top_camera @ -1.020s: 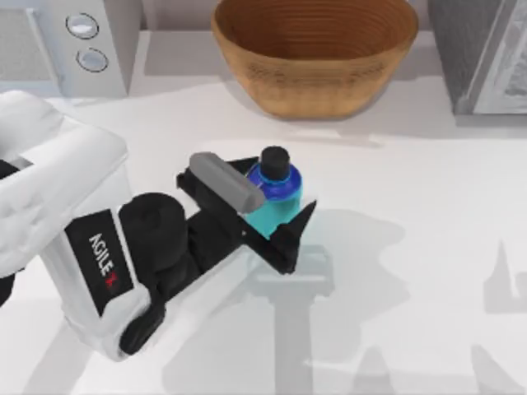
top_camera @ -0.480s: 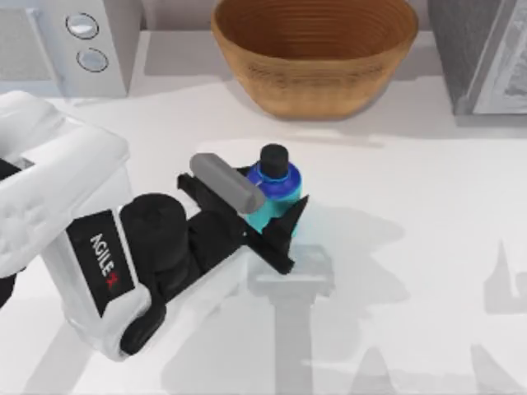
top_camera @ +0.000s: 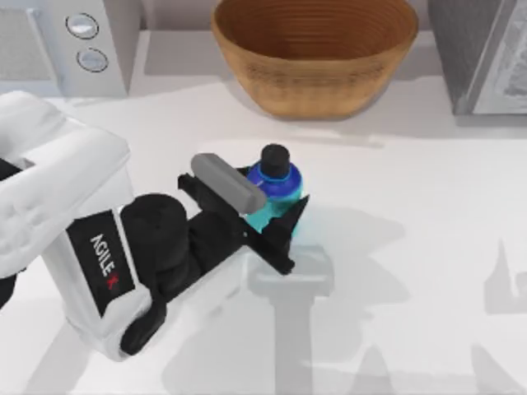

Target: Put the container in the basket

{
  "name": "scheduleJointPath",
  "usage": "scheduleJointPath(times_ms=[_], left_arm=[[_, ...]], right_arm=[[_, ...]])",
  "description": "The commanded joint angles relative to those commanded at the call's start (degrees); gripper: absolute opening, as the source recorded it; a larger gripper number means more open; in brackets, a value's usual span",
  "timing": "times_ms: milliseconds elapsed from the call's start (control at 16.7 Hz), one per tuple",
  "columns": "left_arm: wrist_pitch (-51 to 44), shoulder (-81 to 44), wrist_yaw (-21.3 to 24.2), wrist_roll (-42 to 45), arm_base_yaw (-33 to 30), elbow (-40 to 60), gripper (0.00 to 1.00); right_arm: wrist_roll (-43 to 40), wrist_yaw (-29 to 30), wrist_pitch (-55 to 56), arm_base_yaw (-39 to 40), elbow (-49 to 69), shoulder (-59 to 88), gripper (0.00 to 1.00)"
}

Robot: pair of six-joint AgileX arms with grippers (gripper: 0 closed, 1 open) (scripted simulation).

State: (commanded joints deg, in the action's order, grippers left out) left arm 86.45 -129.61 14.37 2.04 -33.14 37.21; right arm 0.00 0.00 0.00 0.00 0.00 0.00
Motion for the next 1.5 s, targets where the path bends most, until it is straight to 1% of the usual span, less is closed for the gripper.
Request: scheduleJointPath(times_ms=[540,720,900,1320,1500], left_arm=[[-0.1,0.2,0.0,0.1,0.1,-0.1,0.00],[-2.5,4.1,0.7,0.1,1.1,-2.4,0.00],[-7.3,13.0,2.1,0.2,3.2,-7.2,0.00],[-21.5,43.9,7.5,1.0,8.6,-21.6,0.00],[-26.2,52.9,9.4,1.3,10.4,-26.4,0.00]], right_arm=[[0.0,0.0,0.0,0.0,0.0,0.0,1.00],[0.0,0.0,0.0,0.0,0.0,0.0,1.00],[0.0,0.0,0.0,0.0,0.0,0.0,1.00],[0.0,0.0,0.0,0.0,0.0,0.0,1.00],[0.0,0.0,0.0,0.0,0.0,0.0,1.00]])
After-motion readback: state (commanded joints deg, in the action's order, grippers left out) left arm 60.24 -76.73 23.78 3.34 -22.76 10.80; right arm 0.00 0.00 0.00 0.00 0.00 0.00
